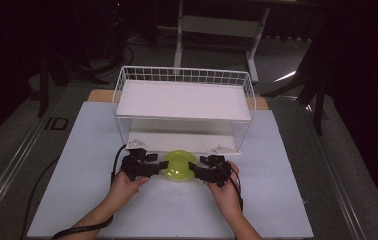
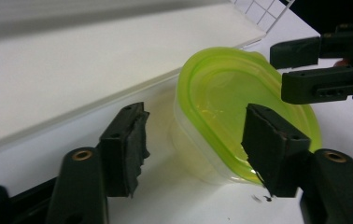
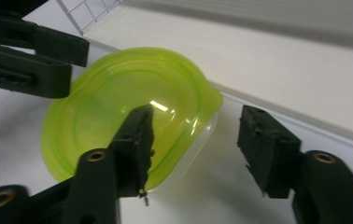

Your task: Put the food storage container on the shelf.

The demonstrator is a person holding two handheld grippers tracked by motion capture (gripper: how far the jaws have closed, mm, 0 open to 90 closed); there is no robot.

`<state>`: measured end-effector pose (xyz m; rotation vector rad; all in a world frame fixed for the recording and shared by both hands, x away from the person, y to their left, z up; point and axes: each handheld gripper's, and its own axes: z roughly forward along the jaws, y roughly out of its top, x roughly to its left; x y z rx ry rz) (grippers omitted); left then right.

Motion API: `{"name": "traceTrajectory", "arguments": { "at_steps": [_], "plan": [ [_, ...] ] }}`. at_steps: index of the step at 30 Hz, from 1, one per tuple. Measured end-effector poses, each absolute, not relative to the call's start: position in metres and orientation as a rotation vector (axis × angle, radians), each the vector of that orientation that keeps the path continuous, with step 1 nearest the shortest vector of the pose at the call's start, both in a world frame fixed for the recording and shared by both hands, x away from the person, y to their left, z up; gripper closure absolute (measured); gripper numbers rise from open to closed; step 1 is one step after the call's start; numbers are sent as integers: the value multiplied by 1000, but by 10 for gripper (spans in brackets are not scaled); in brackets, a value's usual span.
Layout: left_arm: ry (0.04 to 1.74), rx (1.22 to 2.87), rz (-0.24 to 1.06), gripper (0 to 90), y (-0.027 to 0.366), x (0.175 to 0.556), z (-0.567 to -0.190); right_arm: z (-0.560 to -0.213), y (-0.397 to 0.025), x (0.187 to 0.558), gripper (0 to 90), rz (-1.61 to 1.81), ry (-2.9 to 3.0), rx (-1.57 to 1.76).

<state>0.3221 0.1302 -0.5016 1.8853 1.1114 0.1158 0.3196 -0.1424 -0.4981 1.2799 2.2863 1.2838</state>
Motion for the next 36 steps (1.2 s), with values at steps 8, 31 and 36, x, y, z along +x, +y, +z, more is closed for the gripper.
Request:
{"name": "traceTrajectory", "arguments": {
  "at_steps": [8, 31, 36],
  "plan": [
    [1117, 1904, 47, 600, 126, 322, -505, -499, -146, 321, 514, 1282, 2319, 1336],
    [1086, 1914, 75, 777, 105, 284, -487, -494, -155, 300, 762, 1279, 2305, 1457],
    [1091, 1940, 96, 830, 103, 281, -487, -498, -159, 299, 785, 1291, 2293, 1483]
  ]
}}
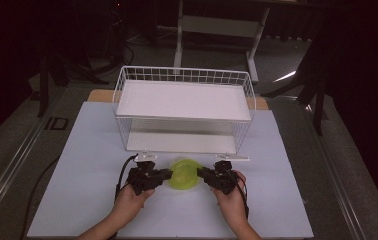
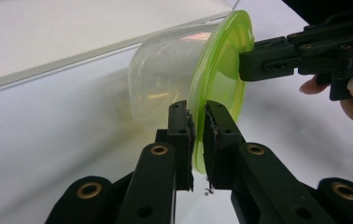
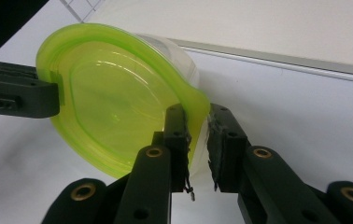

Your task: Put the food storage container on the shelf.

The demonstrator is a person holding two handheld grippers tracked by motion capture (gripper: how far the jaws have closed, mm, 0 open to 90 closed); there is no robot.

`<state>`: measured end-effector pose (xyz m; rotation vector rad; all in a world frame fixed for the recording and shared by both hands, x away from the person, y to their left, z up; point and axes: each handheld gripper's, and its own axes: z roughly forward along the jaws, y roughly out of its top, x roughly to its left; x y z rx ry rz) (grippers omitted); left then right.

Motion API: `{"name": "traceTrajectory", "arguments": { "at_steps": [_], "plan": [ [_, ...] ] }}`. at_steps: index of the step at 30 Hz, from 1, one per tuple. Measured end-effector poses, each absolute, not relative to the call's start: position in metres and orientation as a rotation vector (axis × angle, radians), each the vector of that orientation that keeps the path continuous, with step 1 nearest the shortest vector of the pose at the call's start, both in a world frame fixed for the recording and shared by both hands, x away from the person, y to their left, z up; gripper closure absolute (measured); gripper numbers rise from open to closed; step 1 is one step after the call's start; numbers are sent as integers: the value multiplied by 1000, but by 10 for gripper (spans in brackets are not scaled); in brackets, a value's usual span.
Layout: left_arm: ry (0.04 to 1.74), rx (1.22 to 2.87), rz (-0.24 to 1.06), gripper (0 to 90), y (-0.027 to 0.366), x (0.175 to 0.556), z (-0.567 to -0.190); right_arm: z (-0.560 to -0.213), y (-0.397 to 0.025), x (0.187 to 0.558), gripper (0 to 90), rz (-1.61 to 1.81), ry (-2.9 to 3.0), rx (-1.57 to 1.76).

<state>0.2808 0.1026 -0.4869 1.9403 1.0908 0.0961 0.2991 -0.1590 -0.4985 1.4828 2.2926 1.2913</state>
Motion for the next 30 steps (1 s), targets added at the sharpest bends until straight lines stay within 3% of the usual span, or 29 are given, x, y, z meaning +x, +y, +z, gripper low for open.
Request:
{"name": "traceTrajectory", "arguments": {
  "at_steps": [14, 30],
  "plan": [
    [1059, 1805, 53, 831, 120, 296, -473, -463, -152, 304, 789, 1339, 2201, 1371],
    [1057, 1760, 88, 822, 116, 338, -484, -466, -150, 334, 791, 1304, 2126, 1424]
  ]
}}
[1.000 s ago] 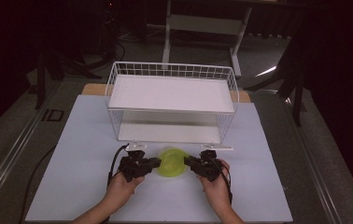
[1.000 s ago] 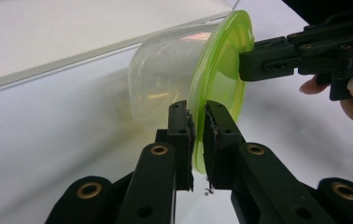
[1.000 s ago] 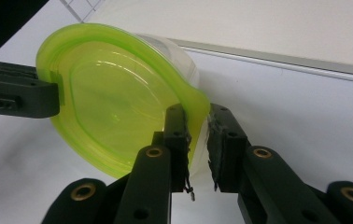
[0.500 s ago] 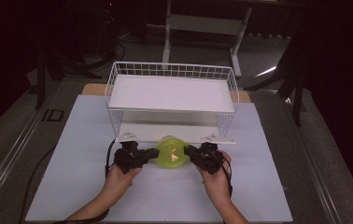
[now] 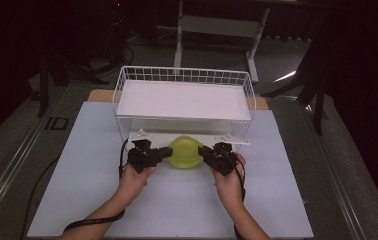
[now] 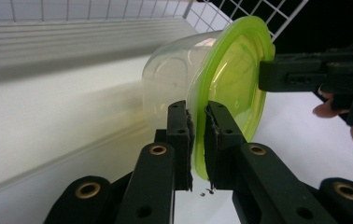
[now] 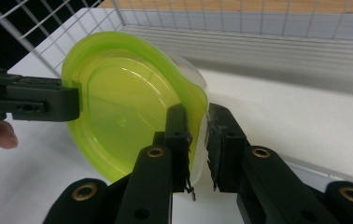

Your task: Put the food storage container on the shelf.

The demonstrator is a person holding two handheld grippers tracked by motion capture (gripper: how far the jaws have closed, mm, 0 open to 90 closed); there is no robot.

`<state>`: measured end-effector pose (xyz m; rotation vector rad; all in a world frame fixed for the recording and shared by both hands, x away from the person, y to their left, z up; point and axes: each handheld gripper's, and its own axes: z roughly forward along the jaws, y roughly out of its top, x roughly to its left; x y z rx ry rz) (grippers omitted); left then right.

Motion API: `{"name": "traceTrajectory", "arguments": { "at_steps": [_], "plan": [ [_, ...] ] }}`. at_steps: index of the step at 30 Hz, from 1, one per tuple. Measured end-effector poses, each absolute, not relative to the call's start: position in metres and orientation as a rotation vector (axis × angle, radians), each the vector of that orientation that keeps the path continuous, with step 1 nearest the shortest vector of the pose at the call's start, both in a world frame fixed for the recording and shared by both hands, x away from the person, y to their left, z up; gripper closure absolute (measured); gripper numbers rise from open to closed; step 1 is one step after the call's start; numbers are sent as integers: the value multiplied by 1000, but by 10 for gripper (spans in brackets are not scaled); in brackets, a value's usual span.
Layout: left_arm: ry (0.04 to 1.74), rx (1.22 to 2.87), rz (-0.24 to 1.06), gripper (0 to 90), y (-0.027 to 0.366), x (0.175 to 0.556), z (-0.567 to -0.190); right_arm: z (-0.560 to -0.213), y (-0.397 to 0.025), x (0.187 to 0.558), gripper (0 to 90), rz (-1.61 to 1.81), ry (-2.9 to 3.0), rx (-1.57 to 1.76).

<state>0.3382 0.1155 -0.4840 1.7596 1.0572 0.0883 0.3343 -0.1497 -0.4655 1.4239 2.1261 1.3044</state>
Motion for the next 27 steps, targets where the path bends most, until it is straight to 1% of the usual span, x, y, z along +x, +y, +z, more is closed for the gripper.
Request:
{"name": "traceTrajectory", "arguments": {
  "at_steps": [5, 9, 15, 23, 26, 27],
  "plan": [
    [1084, 1752, 60, 818, 117, 348, -492, -470, -148, 340, 792, 1285, 2116, 1436],
    [1081, 1777, 92, 816, 116, 353, -493, -473, -146, 343, 792, 1280, 2116, 1443],
    [1105, 1800, 93, 812, 117, 363, -496, -478, -142, 350, 791, 1267, 2113, 1468],
    [1116, 1733, 77, 799, 120, 371, -501, -477, -139, 358, 775, 1286, 2101, 1484],
    [1100, 1740, 106, 793, 119, 373, -501, -476, -138, 360, 769, 1276, 2100, 1480],
    [1097, 1737, 110, 789, 119, 374, -501, -477, -137, 361, 751, 1262, 2095, 1472]
  ]
}}
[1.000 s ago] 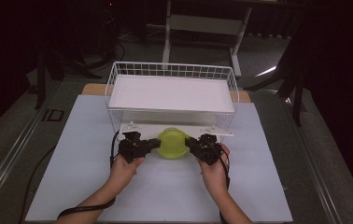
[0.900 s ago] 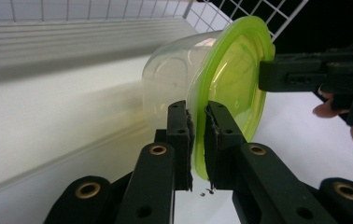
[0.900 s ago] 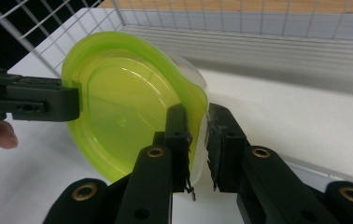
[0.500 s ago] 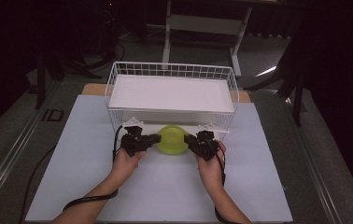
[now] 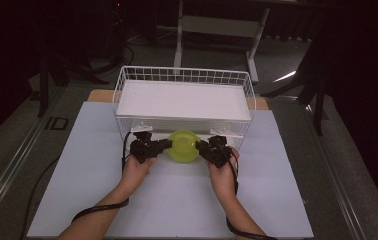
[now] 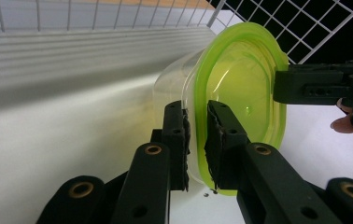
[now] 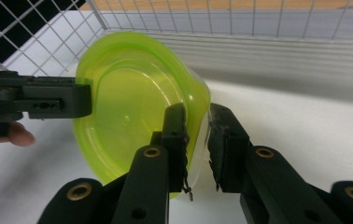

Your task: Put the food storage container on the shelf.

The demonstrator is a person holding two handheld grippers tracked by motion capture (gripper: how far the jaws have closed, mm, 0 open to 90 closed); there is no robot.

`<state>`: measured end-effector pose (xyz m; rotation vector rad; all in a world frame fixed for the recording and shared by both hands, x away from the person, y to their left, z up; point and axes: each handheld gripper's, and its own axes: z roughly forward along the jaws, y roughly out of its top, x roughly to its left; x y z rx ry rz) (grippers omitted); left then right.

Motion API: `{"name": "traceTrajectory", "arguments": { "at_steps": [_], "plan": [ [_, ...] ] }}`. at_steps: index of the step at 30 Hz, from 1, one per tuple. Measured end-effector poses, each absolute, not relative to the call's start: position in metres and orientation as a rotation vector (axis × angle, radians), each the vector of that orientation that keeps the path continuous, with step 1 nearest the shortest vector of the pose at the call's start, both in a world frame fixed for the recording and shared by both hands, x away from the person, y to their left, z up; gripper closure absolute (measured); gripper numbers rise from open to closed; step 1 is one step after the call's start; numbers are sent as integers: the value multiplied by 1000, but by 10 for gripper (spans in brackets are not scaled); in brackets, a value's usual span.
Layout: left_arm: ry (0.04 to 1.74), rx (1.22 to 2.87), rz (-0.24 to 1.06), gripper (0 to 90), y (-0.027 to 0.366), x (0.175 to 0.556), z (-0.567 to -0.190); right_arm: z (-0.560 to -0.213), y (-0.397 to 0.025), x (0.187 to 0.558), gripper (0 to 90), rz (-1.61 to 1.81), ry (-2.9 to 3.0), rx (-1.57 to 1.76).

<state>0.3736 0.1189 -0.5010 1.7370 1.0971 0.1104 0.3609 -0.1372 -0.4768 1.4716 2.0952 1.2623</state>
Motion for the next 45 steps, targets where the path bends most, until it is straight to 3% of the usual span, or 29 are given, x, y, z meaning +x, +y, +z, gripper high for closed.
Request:
{"name": "traceTrajectory", "arguments": {
  "at_steps": [11, 14, 22, 27, 30, 39, 43, 44, 45],
  "plan": [
    [1147, 1708, 140, 735, 118, 382, -503, -485, -132, 365, 687, 1257, 2018, 1467],
    [1179, 1691, 118, 656, 117, 385, -504, -485, -130, 369, 663, 1259, 2007, 1474],
    [1143, 1707, 164, 582, 116, 389, -505, -482, -129, 370, 601, 1278, 1965, 1449],
    [1167, 1676, 194, 457, 116, 382, -503, -478, -130, 362, 575, 1302, 1964, 1424],
    [1154, 1684, 197, 456, 121, 380, -505, -476, -130, 358, 576, 1308, 1971, 1407],
    [1105, 1684, 255, 414, 130, 357, -496, -478, -128, 332, 634, 1352, 2023, 1370],
    [1073, 1679, 259, 397, 134, 344, -492, -488, -122, 325, 813, 1312, 2092, 1361],
    [1070, 1684, 260, 350, 135, 341, -491, -494, -118, 324, 887, 1283, 2124, 1363],
    [1070, 1680, 263, 310, 137, 338, -491, -497, -116, 324, 895, 1274, 2134, 1362]
  ]
}}
